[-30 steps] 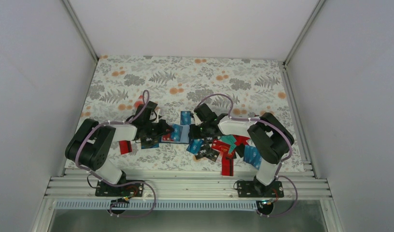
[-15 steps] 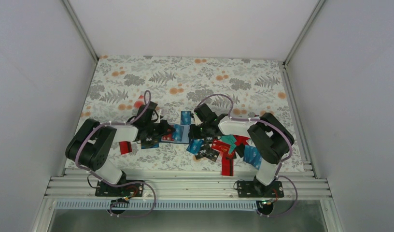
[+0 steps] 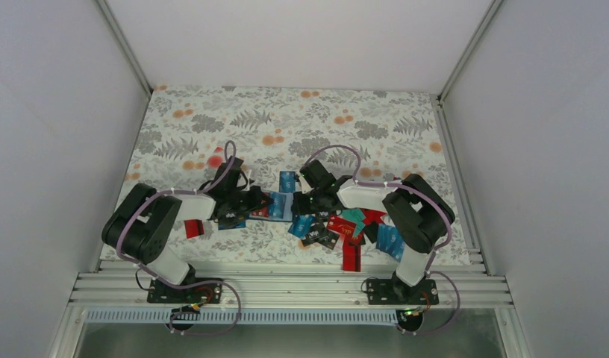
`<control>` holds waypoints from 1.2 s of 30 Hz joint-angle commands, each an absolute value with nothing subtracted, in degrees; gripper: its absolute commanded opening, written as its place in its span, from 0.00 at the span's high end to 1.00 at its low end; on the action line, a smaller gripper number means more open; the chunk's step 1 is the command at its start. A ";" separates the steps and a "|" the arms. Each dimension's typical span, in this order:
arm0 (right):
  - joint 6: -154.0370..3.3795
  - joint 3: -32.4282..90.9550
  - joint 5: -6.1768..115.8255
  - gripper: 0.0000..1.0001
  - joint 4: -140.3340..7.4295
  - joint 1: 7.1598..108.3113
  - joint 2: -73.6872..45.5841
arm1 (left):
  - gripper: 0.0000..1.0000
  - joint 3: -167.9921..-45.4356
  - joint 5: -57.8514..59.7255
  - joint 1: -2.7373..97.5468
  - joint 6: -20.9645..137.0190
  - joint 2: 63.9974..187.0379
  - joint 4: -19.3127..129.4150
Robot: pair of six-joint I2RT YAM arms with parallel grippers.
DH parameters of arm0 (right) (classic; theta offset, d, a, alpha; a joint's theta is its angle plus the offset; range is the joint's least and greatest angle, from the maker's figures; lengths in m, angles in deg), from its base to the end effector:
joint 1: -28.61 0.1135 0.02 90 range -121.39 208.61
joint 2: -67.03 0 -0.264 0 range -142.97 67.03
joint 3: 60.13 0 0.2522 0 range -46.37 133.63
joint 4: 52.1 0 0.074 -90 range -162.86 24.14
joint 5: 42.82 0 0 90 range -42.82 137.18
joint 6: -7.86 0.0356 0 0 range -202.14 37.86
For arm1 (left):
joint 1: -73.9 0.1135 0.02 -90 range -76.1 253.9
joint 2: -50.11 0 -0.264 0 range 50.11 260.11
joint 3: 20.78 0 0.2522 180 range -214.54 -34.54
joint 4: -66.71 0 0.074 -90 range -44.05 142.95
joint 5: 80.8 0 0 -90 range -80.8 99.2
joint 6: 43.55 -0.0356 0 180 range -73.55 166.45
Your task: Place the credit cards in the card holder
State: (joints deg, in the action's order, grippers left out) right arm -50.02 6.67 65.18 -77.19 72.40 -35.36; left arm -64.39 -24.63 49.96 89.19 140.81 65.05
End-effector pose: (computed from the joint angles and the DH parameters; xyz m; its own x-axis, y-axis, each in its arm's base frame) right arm 0.2339 0.2395 0.1305 -0.9411 -0.2017 -0.2715 -0.3153 0.8136 0.4886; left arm 0.2325 -0.1249 0.1149 -0.9611 -0.1901 -0.2002 0.0276 0.6553 -0.7549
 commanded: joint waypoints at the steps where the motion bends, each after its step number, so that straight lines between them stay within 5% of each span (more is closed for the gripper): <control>1: -49.98 3.91 63.86 0.96 -83.11 72.73 -39.08 | 0.98 -63.20 -23.58 48.31 90.22 141.57 64.99; 36: -50.24 2.85 64.32 0.96 -82.38 72.73 -39.02 | 0.98 -62.14 -19.60 43.18 97.23 142.02 68.06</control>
State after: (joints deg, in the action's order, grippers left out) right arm -50.07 6.34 65.62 -76.60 72.29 -35.38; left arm -63.21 -18.77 45.26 96.49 140.81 68.83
